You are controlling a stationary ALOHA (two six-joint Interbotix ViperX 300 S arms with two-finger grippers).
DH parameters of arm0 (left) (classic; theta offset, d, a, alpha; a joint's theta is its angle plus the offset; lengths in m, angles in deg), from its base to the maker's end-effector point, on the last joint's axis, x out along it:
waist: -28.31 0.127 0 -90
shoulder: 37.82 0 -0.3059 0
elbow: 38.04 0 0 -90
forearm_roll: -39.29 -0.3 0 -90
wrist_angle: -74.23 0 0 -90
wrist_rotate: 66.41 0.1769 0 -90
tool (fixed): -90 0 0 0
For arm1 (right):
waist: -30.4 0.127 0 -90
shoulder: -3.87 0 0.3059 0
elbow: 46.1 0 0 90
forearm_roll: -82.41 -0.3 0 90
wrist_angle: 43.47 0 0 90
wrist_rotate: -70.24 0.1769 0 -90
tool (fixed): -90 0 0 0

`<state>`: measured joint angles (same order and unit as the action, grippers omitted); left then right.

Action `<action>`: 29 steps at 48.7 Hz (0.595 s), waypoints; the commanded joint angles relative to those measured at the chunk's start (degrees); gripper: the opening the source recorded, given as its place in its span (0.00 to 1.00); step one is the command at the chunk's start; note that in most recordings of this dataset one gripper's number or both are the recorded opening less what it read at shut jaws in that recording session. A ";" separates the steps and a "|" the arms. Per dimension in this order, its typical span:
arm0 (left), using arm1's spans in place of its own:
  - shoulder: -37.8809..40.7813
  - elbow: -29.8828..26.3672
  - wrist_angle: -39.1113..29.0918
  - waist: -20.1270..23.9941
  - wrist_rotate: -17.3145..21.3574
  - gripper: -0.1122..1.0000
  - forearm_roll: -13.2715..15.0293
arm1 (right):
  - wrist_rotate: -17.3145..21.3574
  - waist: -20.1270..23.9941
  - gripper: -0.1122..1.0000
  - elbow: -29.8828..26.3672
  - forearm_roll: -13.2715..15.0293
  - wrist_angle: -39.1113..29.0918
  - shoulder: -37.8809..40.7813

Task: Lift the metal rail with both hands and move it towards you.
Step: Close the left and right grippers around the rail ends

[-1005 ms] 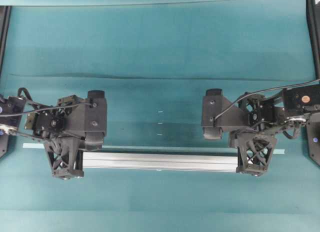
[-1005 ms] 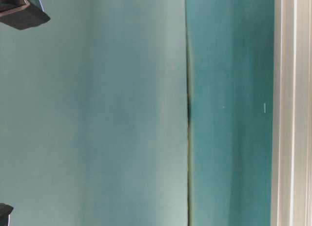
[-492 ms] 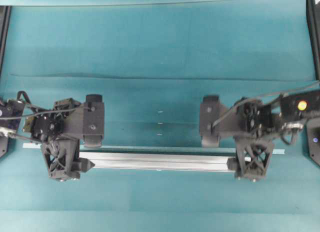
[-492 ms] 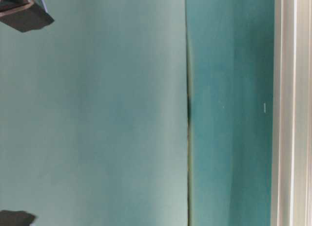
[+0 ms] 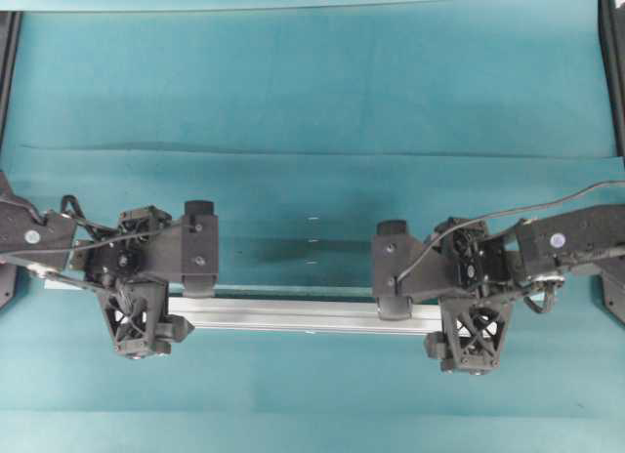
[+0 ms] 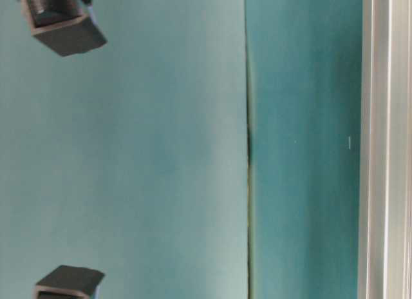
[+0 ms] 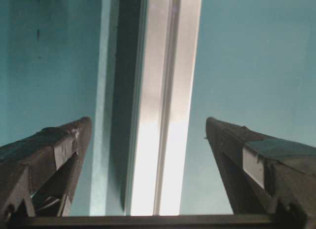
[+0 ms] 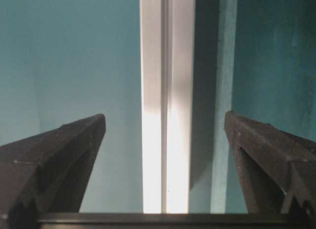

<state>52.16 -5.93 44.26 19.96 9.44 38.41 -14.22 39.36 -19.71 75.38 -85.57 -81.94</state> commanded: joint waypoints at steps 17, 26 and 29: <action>2.37 2.72 6.42 -0.09 0.09 0.99 -0.18 | 0.00 0.35 1.00 2.81 0.00 6.33 1.23; 4.04 3.69 8.79 -0.09 0.18 0.99 -0.18 | -0.18 0.35 1.00 4.48 0.09 7.91 2.90; 4.57 3.96 9.67 -0.18 0.18 0.99 -0.09 | -0.18 0.26 1.00 5.01 0.18 9.05 3.60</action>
<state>56.47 -1.89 52.78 19.96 9.44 38.41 -14.31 39.54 -15.05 75.38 -77.93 -79.48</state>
